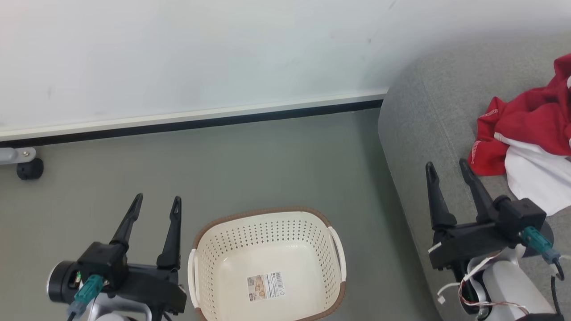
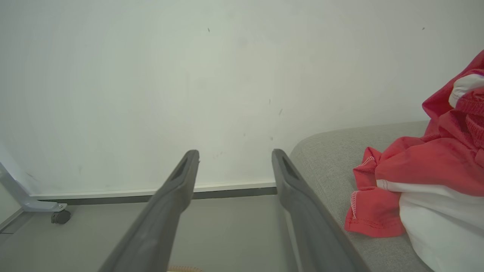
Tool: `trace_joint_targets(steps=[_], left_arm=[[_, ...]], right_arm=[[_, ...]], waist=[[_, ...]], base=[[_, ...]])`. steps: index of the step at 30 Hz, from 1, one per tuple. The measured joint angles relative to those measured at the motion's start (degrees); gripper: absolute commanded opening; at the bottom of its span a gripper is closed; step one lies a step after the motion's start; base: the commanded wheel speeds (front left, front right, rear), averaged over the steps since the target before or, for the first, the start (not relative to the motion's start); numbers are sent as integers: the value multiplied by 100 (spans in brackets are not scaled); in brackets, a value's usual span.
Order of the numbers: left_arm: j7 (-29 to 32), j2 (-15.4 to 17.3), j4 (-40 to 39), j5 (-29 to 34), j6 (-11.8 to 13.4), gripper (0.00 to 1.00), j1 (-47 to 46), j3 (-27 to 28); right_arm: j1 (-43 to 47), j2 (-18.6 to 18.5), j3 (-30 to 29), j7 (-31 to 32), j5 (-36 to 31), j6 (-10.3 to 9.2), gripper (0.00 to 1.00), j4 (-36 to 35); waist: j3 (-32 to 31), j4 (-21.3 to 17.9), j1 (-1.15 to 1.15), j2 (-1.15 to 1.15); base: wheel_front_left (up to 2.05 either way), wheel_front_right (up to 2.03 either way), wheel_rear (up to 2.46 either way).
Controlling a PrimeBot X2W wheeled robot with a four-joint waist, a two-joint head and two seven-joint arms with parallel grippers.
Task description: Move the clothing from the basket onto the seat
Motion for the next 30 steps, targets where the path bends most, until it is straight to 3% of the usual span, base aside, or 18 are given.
trace_joint_targets(steps=[30], left_arm=[[-58, -240, 76, -36, 74, 100, 674, 666]], right_arm=[[772, -142, 11, 260, -64, -248, 100, -746]], waist=[[-330, 93, 1, 1]], base=[[0, 0, 0]])
